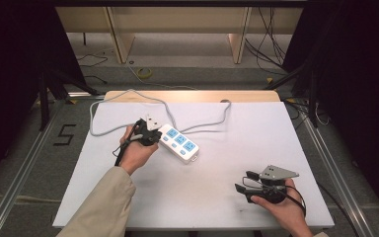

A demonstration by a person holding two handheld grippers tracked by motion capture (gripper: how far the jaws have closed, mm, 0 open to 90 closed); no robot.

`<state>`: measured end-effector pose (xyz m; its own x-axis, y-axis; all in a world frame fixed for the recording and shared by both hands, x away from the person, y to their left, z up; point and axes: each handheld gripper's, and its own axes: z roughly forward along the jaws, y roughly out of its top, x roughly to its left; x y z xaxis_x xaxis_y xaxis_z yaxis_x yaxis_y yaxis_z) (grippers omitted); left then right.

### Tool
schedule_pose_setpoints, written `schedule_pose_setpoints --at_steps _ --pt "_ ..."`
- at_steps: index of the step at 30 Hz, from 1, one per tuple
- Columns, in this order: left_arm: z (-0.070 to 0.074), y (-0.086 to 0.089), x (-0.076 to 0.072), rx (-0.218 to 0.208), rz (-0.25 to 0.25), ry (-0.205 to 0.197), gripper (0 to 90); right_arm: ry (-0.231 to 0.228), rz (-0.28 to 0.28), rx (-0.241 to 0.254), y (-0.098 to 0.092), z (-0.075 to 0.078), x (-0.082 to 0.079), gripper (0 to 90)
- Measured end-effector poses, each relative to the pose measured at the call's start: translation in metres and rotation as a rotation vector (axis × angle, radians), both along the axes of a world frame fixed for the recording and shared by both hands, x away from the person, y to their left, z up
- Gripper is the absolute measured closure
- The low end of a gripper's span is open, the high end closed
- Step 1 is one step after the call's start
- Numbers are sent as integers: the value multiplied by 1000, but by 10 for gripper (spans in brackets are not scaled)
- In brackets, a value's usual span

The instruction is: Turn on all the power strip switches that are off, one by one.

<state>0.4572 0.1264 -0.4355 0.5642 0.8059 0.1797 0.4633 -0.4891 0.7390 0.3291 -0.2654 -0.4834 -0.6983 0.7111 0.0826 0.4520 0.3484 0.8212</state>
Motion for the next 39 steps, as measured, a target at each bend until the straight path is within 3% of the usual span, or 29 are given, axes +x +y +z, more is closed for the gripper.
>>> schedule_pose_setpoints --at_steps 11,39 --pt "-1 -2 11 -3 11 15 898 3 3 0 0 0 0 338" --pt "-4 -16 28 39 3 53 898 6 6 3 0 -1 1 338"
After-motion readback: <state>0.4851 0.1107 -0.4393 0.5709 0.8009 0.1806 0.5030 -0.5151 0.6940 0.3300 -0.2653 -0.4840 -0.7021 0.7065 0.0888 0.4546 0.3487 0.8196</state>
